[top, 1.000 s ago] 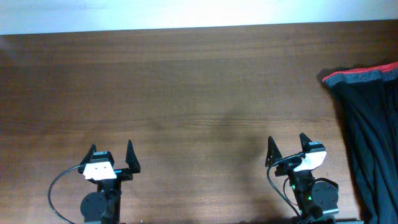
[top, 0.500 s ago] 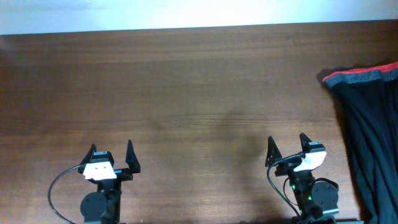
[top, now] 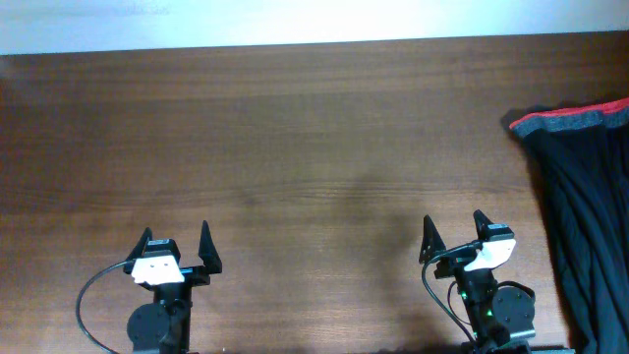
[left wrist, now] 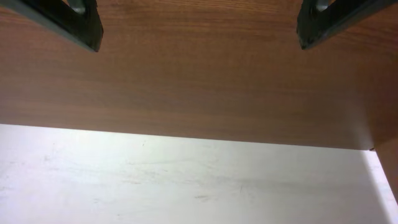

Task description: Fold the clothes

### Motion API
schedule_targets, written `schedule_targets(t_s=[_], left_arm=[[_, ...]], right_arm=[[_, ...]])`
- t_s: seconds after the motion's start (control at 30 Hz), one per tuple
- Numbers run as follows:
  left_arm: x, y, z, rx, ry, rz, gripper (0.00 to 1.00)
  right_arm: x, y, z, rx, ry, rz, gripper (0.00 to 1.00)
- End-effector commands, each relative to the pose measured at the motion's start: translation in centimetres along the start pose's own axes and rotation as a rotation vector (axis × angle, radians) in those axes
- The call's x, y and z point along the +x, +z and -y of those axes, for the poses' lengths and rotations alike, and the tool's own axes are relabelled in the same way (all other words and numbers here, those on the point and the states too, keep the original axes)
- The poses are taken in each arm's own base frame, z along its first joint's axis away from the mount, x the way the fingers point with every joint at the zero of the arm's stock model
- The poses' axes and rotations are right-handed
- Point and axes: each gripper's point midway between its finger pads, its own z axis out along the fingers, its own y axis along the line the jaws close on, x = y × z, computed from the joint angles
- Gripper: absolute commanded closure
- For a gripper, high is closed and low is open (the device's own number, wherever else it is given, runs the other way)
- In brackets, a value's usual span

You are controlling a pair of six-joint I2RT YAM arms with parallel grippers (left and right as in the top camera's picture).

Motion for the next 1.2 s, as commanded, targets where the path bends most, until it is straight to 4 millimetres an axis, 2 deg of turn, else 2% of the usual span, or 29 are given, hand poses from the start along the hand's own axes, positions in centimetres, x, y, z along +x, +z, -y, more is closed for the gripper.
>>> schedule_targets(t_s=[0.0, 0.27, 0.5, 0.67, 0.87, 1.0, 1.17], left_arm=[[0.2, 0.0, -0.1, -0.004, 0.012, 0.000, 0.01], [0.2, 0.0, -0.1, -0.004, 0.012, 0.000, 0.01], [0.2, 0.0, -0.1, -0.004, 0.012, 0.000, 0.01], [0.2, 0.0, -0.1, -0.004, 0.012, 0.000, 0.01], [0.2, 0.0, -0.1, -0.004, 0.012, 0.000, 0.01], [0.2, 0.0, -0.1, -0.004, 0.012, 0.000, 0.01], [0.2, 0.0, -0.1, -0.004, 0.012, 0.000, 0.01]], right_arm=[[0.2, 0.0, 0.0, 0.003, -0.007, -0.002, 0.01], [0.1, 0.0, 0.0, 0.001, -0.007, 0.003, 0.01], [-2.4, -0.6, -1.2, -0.048, 0.022, 0.038, 0.01], [-6.8, -2.6, -2.0, -0.044, 0.022, 0.030, 0.01], [-14.1, -4.3, -3.1, -0.028, 0.023, 0.015, 0.01], [-18.3, -3.8, -3.8, -0.013, 0.024, -0.062, 0.01], [-22.2, -1.2, -4.3, 0.015, -0.041, -0.211, 0.01]])
